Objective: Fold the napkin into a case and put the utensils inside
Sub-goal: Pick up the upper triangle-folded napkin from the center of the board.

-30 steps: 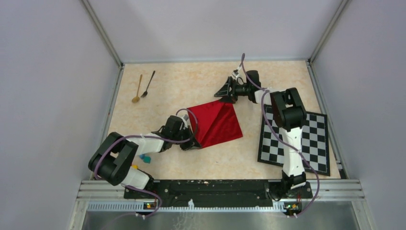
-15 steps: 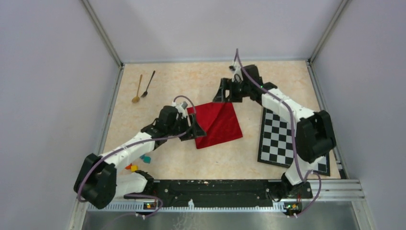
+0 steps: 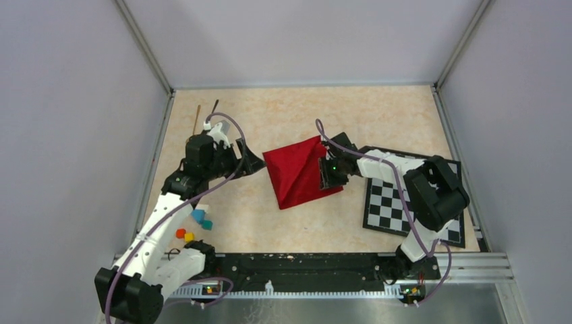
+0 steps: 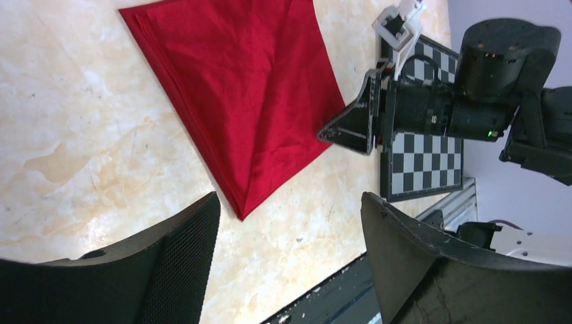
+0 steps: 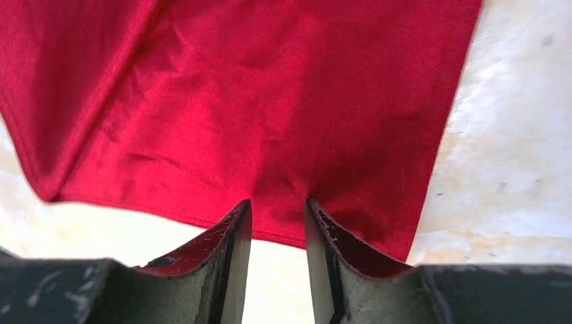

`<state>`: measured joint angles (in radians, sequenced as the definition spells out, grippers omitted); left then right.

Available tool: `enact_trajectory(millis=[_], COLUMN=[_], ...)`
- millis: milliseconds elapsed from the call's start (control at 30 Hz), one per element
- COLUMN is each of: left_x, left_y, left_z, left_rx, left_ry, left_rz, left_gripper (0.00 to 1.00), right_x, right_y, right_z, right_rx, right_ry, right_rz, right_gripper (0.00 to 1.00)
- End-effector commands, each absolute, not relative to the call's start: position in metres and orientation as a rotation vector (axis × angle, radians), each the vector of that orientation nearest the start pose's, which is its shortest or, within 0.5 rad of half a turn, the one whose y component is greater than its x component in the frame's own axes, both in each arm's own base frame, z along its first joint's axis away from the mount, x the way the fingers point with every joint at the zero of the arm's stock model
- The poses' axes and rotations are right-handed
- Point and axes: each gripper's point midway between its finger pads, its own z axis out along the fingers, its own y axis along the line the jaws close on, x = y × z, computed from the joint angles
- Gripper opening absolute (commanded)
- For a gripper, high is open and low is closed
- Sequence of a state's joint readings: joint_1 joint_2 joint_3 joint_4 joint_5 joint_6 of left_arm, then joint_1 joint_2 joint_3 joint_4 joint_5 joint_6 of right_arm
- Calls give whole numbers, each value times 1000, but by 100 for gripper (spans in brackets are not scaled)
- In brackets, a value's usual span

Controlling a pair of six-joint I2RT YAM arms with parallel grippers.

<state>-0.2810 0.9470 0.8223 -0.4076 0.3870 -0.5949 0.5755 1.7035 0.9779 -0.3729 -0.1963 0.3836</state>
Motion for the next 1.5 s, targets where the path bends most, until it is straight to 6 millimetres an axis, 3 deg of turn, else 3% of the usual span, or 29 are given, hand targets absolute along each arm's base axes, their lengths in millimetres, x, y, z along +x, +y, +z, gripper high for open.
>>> enact_trajectory(millis=[0,100,167,233,333,400,467,567,633,667,700,867,1133,1467], left_x=[247,245,244,246,256,263,268,274,277,278,278,275,272,271], left_y=[-165,-164,-163,-159,-146,-136,-128,-123,-119,-120,-119,-116,-115,-115], left_z=[214,213,212,208,196,185,177,171,171,172,172,165,153,151], left_rx=[-67,-65,-66,-78,-128,-166,-201,-244,-262,-260,-258,-253,-261,-250], left_ry=[2195,2191,2194,2200,2218,2236,2249,2250,2241,2238,2236,2243,2257,2261], left_rz=[-937,-935,-930,-906,-808,-753,-760,-833,-857,-866,-871,-857,-877,-885], left_gripper=[81,81,81,81,83,86,87,88,88,88,88,88,88,88], right_x=[287,297,304,309,296,265,235,215,210,212,213,215,217,216], right_y=[187,169,169,189,235,283,313,331,337,340,340,345,341,335], right_z=[0,4,18,46,93,103,96,79,70,67,63,56,41,21], right_rx=[-319,-301,-325,-395,-558,-728,-858,-975,-1015,-1020,-1026,-1053,-1068,-1096], right_ry=[2755,2729,2706,2630,2497,2450,2459,2470,2481,2487,2493,2477,2494,2507], right_rz=[147,-1,-33,25,117,257,326,236,189,165,138,92,41,-4], right_gripper=[35,36,36,48,77,90,93,86,69,50,46,50,38,38])
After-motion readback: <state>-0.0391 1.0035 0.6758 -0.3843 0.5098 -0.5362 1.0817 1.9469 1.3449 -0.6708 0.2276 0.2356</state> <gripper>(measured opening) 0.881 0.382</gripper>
